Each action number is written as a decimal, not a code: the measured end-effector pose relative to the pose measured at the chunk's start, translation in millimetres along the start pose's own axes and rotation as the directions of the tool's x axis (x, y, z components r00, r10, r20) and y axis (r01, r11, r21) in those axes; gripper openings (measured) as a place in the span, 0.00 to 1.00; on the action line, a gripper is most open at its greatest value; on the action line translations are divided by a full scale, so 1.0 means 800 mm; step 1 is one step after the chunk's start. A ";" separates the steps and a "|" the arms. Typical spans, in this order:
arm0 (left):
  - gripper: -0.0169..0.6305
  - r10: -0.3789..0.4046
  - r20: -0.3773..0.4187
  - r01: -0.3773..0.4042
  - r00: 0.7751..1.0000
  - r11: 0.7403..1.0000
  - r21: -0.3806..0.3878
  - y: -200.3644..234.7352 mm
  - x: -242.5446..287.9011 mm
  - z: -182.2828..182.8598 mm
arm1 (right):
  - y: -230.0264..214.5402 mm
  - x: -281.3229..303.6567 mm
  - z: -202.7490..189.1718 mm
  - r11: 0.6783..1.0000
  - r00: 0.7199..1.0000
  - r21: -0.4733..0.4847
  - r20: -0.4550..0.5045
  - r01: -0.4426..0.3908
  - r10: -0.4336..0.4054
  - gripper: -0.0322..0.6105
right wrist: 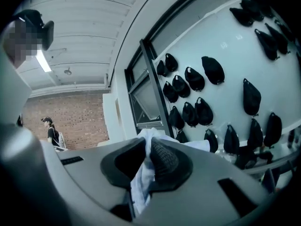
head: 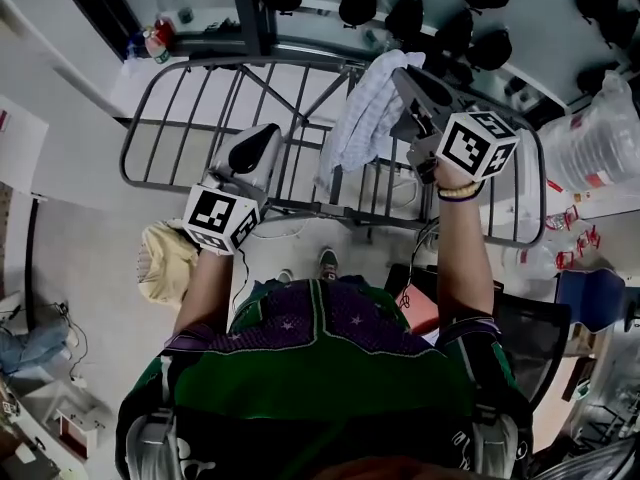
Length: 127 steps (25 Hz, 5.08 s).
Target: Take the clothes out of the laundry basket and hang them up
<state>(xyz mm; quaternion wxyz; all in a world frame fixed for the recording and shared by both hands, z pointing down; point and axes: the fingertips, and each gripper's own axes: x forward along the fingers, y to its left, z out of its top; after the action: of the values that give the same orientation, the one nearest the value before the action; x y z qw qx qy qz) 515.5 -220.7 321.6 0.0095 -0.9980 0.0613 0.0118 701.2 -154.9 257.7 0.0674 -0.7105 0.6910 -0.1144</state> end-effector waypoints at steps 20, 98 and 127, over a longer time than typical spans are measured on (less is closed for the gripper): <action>0.05 0.081 -0.047 -0.081 0.996 0.997 -0.007 0.030 -0.031 -0.022 | -0.015 0.099 -0.231 0.979 0.946 0.197 -0.303 -0.052 0.112 0.11; 0.06 0.181 0.041 -0.179 0.983 0.982 -0.061 -0.167 -0.305 0.019 | 0.241 -0.236 -0.206 0.989 0.997 -0.136 -0.034 0.064 -0.070 0.27; 0.06 0.728 -0.002 -0.727 0.686 0.685 0.041 -0.092 -0.795 0.066 | 0.672 -0.100 -0.243 0.880 0.908 -0.226 -0.105 -0.419 0.405 0.27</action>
<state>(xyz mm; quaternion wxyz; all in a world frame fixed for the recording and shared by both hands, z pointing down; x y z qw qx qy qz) -108.0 -69.0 286.1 0.0218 -0.8917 0.4521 0.0042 130.2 -82.2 303.2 -0.0164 -0.5468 0.8365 -0.0312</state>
